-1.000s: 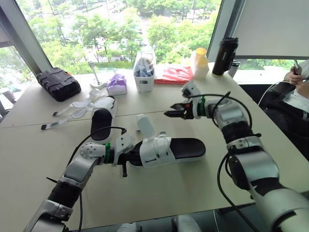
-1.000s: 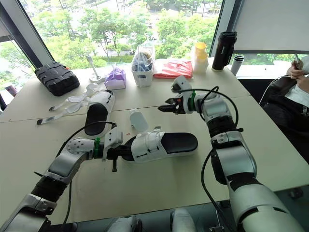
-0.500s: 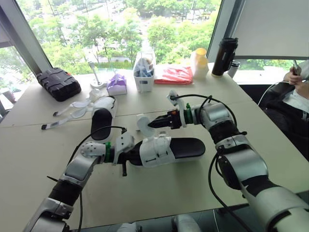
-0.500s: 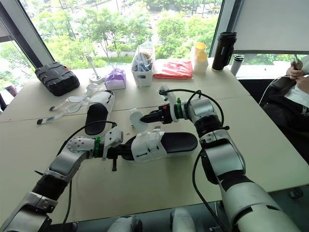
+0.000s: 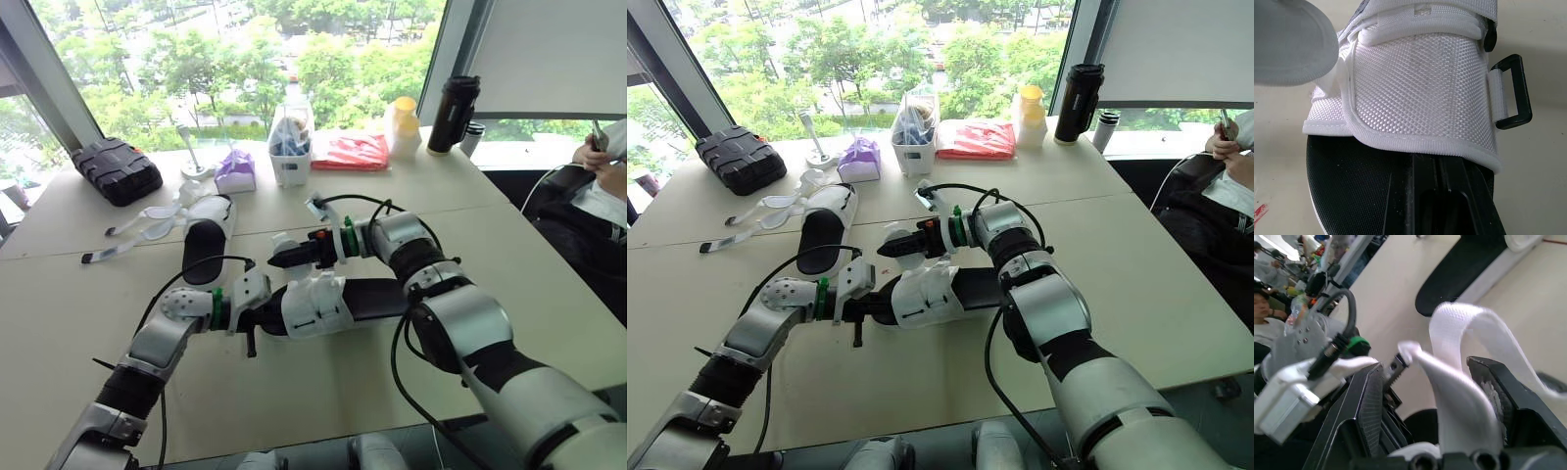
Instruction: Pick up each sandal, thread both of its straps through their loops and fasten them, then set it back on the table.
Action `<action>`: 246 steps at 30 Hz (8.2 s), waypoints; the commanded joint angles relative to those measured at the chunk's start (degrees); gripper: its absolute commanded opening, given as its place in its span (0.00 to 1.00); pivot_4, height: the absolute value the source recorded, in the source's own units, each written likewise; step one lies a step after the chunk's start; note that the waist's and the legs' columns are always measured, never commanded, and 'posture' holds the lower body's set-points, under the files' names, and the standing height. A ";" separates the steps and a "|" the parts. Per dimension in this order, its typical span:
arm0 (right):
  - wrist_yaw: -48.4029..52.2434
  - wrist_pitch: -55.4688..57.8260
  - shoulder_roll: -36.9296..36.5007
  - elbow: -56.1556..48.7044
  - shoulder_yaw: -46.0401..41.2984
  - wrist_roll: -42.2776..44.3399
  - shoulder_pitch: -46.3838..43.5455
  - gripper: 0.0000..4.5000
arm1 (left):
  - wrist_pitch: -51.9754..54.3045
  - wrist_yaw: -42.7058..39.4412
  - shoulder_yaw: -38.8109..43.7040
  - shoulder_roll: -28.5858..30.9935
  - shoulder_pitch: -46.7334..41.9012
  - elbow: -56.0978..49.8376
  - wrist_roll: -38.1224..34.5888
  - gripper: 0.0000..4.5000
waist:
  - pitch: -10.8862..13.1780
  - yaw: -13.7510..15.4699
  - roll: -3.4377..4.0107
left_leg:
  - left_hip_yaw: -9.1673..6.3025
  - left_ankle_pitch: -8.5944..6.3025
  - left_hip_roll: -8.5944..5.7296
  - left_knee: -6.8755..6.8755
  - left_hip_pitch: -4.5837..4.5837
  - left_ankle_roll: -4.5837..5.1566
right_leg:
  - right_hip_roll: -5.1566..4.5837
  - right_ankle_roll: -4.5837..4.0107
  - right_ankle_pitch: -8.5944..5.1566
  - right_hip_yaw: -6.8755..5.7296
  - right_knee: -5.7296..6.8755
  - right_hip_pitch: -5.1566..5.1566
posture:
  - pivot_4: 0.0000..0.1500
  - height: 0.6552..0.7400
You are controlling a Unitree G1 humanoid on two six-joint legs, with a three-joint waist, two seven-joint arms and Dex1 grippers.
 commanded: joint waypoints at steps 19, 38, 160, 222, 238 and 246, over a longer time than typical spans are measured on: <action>-4.85 -3.02 1.81 5.11 -11.12 1.80 -8.09 0.66 | 0.32 1.29 -0.76 0.42 1.55 2.15 2.45 0.00 | 0.00 -0.07 0.00 | 0.07 0.01 0.00 0.00 -0.05 -0.01 | 0.01 0.00 0.00 0.11 0.10 -0.11 | 1.00 1.00; 1.72 0.10 -0.42 -0.52 -10.42 2.59 -8.64 0.02 | 0.10 1.20 -1.47 -0.74 1.02 2.86 2.64 0.00 | 0.01 0.07 0.00 | 0.09 0.01 -0.03 0.03 -0.08 -0.01 | 0.00 0.00 0.00 0.14 0.12 -0.12 | 1.00 1.00; 1.47 30.24 -30.84 -70.19 16.80 24.23 38.41 0.68 | 4.19 4.66 -1.57 -4.61 5.53 -2.34 2.28 0.00 | -0.05 1.78 -0.70 | 0.15 -0.26 0.10 -0.22 0.65 0.39 | -0.13 0.64 -0.41 0.33 -0.72 0.82 | 1.00 1.00; 9.15 5.17 -20.97 -43.56 23.32 6.08 20.65 0.01 | 3.11 5.85 -0.47 -4.63 4.49 -1.18 2.17 0.00 | 0.01 1.68 -0.51 | 0.08 -0.19 0.00 0.02 -0.05 0.30 | -0.11 0.23 -0.12 0.02 -0.56 0.20 | 1.00 1.00; 3.00 -11.85 -18.02 -44.70 22.10 -2.16 24.38 0.01 | 2.98 5.84 -0.57 -4.62 4.11 -0.97 2.08 0.00 | -0.12 1.42 -0.44 | 0.10 -0.19 0.03 -0.01 0.31 0.30 | -0.03 0.22 -0.12 0.03 -0.55 0.52 | 1.00 1.00; 4.14 -8.70 -17.59 -45.32 20.28 -0.93 23.32 0.01 | 2.70 5.79 -0.66 -4.68 3.53 -0.24 2.11 0.00 | -0.12 1.38 -0.44 | 0.10 -0.19 0.09 -0.11 0.82 0.30 | 0.04 0.21 -0.15 0.03 -0.58 1.02 | 1.00 1.00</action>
